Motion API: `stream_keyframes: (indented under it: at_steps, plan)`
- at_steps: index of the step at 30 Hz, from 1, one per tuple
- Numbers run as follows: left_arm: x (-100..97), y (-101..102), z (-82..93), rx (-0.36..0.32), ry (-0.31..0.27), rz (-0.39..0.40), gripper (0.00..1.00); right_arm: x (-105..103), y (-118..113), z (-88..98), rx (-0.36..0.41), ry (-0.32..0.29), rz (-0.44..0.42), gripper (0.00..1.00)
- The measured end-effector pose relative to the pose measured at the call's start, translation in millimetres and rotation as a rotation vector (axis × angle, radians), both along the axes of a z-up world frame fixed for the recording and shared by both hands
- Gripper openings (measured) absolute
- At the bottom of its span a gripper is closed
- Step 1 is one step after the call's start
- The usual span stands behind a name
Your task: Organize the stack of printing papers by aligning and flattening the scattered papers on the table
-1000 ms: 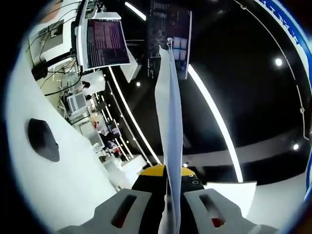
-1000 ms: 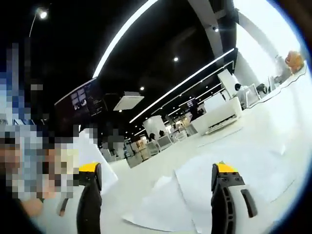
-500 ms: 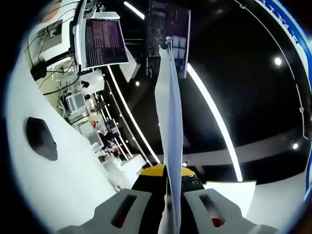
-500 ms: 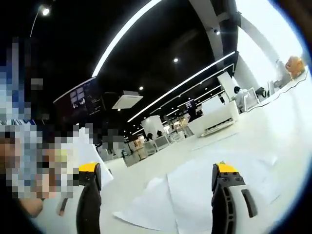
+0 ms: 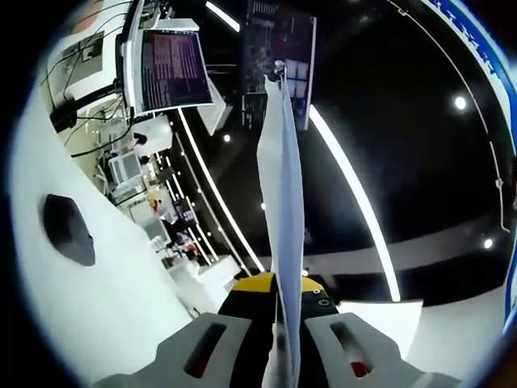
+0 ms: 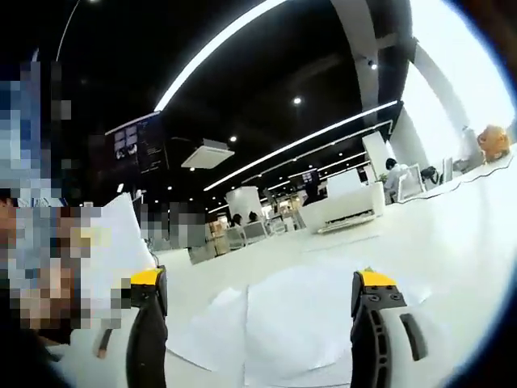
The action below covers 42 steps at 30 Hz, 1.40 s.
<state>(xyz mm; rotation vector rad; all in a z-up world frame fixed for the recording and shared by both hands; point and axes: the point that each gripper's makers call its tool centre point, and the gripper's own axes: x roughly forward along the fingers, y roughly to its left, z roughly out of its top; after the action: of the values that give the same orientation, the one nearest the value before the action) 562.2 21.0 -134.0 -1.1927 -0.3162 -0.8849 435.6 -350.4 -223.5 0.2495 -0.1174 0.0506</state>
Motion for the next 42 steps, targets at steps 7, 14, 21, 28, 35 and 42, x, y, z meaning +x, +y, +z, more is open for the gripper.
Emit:
stream_keyframes:
  at_steps: [7, 14, 21, 28, 35, 42]
  plan:
    - [-1.6, -3.0, 0.3, 0.002, 0.004, 0.000, 0.06, 4.2, -14.9, -17.4, -0.009, 0.093, -0.005, 0.90]
    - [-2.9, -2.9, -0.5, 0.009, -0.001, -0.003, 0.06, 3.9, -30.3, -20.9, -0.022, 0.107, -0.030, 0.89]
    - [3.4, 0.3, -0.1, 0.011, -0.019, 0.002, 0.06, 2.6, -24.6, -26.9, -0.041, 0.139, -0.016, 0.86]
    - [8.7, 3.2, -3.9, 0.001, -0.012, -0.001, 0.06, 4.4, -30.8, -31.2, -0.051, 0.165, -0.043, 0.87]
    - [5.8, 3.9, -4.6, 0.002, -0.015, -0.006, 0.06, 8.3, -45.8, -33.7, -0.064, 0.180, -0.084, 0.88]
    - [6.9, -0.8, -5.0, -0.008, -0.006, -0.013, 0.06, 9.5, -69.4, -37.5, -0.060, 0.205, -0.147, 0.87]
